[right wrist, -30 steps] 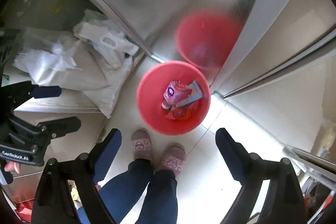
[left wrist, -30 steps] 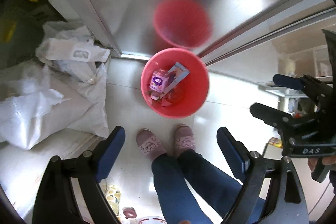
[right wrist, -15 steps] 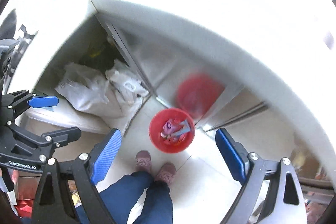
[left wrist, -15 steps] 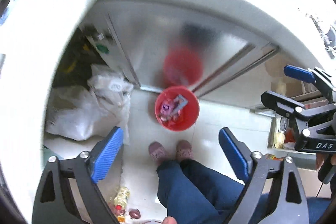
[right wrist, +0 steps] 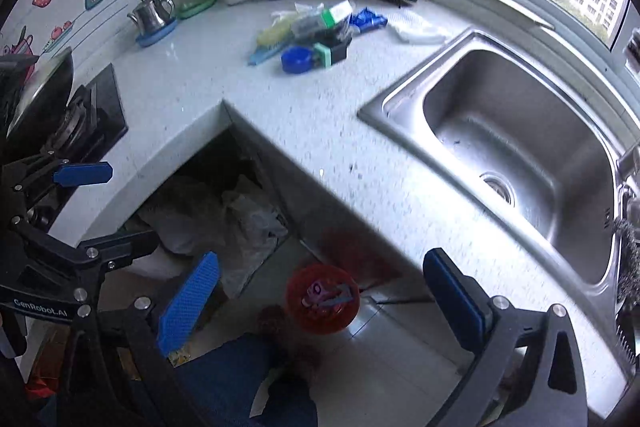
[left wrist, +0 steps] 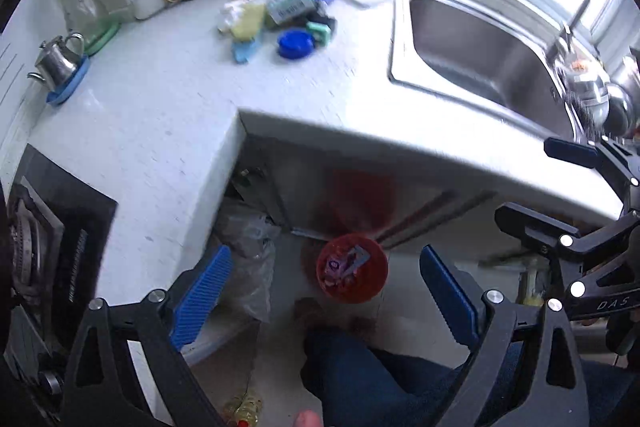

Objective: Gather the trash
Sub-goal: 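Raise both tools back up toward the counter items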

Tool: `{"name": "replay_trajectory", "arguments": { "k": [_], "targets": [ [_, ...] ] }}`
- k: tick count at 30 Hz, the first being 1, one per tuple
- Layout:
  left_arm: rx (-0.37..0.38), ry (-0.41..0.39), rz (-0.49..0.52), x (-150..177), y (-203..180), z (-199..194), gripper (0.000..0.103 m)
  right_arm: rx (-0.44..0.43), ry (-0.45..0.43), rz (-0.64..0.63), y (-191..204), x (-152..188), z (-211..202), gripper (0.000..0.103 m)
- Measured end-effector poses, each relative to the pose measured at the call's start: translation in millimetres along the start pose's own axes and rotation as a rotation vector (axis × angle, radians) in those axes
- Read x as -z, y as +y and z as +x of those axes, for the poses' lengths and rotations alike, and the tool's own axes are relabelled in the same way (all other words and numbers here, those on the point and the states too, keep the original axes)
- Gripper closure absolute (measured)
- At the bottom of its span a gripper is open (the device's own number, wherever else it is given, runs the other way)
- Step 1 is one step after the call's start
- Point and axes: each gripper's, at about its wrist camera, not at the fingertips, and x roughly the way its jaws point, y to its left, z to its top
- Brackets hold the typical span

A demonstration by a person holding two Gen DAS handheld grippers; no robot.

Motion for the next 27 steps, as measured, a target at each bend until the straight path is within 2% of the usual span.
{"name": "replay_trajectory", "arguments": {
  "k": [7, 13, 17, 23, 27],
  "targets": [
    [-0.036, -0.047, -0.046, -42, 30, -6, 0.009, -0.012, -0.048, 0.028, -12, -31, 2, 0.001],
    [-0.034, 0.001, -0.078, -89, 67, 23, 0.009, 0.031, -0.053, 0.072, -18, -67, 16, 0.001],
    [-0.051, 0.015, -0.042, -130, 87, 38, 0.009, 0.039, -0.089, 0.097, -27, -99, 29, 0.001],
    [-0.048, 0.020, 0.005, -189, 110, 62, 0.009, 0.098, -0.050, 0.091, -26, -142, 60, 0.001],
    [-0.018, 0.059, 0.016, -214, 124, 87, 0.009, 0.073, 0.034, 0.111, -25, -162, 83, 0.001]
  ]
}}
